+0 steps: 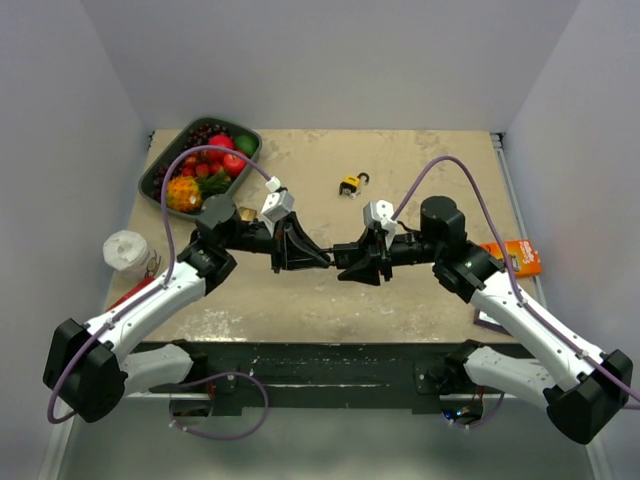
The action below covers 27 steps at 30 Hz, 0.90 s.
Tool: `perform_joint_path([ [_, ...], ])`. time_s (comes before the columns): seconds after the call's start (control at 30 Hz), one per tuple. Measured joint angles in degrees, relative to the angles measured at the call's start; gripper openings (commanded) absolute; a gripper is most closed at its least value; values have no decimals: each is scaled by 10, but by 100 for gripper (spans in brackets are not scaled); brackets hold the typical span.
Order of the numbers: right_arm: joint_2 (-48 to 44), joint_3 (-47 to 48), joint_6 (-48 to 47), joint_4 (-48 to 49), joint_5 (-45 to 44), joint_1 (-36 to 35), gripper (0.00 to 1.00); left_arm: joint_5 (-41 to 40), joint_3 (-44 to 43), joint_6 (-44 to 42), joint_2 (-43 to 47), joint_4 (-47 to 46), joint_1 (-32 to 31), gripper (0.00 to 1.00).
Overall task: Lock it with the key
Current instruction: Lock the lock.
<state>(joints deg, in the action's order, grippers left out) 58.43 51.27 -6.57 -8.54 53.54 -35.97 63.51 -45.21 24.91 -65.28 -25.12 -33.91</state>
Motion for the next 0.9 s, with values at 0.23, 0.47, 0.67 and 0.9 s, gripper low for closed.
perform_joint_path([
  [0.23,0,-2,17,3,0,0,0,10,-6,14,-18,-14,-1,0],
  [0.47,2,-17,44,37,-1,-1,0,11,-10,35,-29,-29,-4,0],
  [0.67,2,-18,45,33,-1,-1,0,13,-12,22,-24,-3,-4,0],
  [0.9,13,2,-2,-10,-13,-8,63,12,-12,-50,8,83,23,0],
])
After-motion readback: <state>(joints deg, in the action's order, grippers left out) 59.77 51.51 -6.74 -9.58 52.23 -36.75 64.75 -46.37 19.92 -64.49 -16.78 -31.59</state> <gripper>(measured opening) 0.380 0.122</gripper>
